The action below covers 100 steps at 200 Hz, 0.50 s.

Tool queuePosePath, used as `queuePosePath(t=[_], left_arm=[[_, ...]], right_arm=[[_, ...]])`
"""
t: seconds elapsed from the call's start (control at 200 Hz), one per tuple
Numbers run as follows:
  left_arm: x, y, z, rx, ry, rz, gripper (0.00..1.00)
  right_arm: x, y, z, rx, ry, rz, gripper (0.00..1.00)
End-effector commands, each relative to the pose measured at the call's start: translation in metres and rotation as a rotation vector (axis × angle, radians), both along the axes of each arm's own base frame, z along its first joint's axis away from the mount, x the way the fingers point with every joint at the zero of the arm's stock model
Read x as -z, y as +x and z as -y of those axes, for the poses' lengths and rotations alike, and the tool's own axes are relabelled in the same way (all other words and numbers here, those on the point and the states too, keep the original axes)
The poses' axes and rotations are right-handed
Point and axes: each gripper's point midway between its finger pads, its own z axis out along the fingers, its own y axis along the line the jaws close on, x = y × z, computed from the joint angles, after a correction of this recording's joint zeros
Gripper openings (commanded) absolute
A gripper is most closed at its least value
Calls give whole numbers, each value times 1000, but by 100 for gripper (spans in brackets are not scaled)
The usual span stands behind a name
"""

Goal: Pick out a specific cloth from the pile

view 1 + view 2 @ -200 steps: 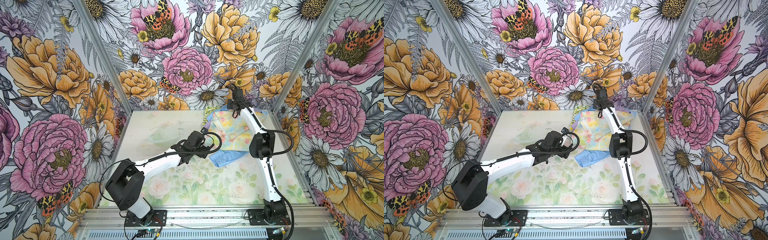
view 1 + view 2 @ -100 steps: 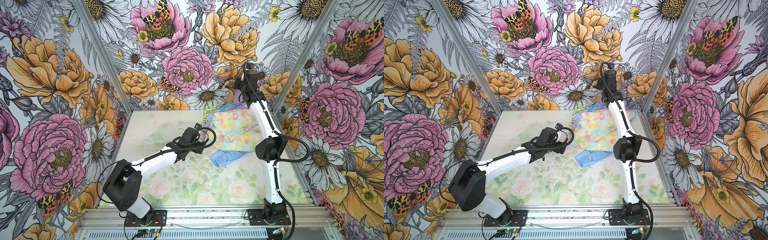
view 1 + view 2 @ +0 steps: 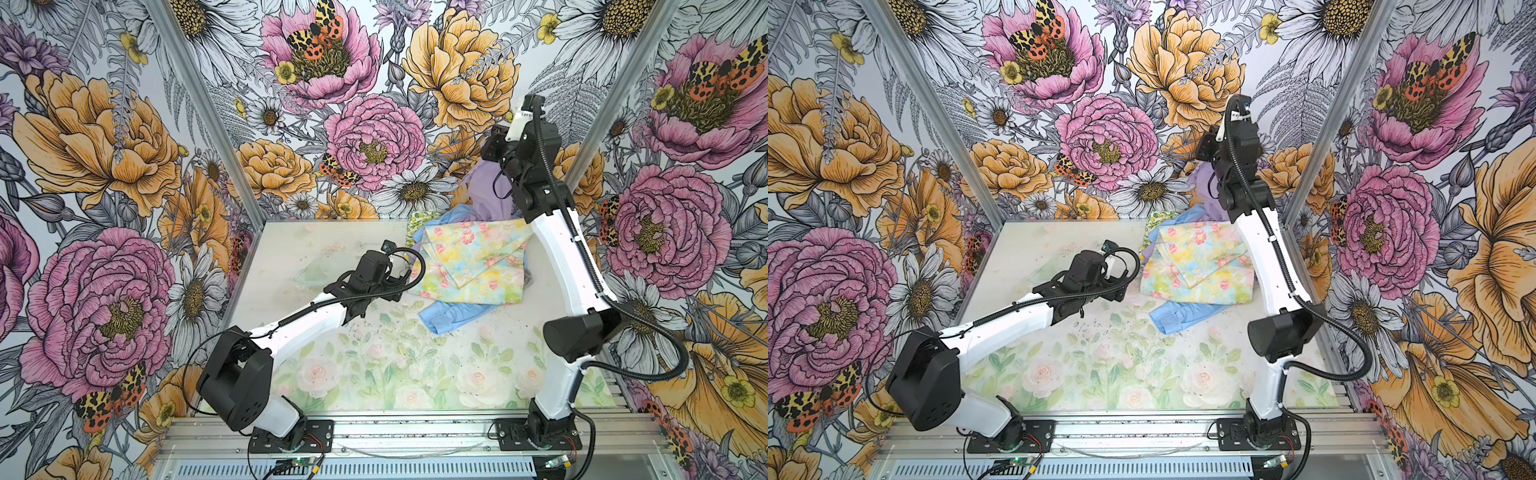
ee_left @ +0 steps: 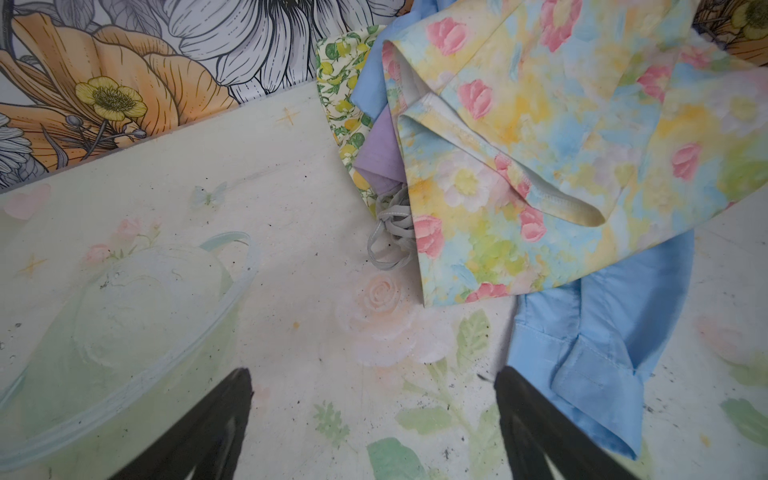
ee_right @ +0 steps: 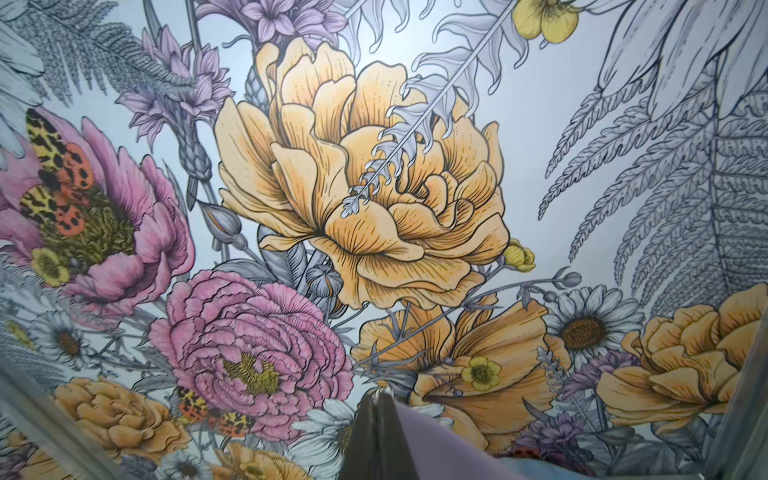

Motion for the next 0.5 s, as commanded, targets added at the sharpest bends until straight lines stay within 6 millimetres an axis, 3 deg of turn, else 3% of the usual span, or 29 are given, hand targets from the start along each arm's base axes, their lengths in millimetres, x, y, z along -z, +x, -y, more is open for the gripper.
queuePosePath(t=[0.0, 0.18, 0.395, 0.495], left_arm=[[-30, 6, -8, -28, -92, 57, 93], [-37, 4, -12, -35, -170, 71, 92], [-48, -4, 14, 17, -227, 76, 93], [-55, -2, 19, 2, -244, 81, 93]], right_arm=[[37, -29, -4, -9, 60, -85, 0], [143, -63, 11, 31, 91, -274, 0], [222, -80, 11, 23, 95, -437, 0], [268, -84, 7, 14, 97, -542, 0]])
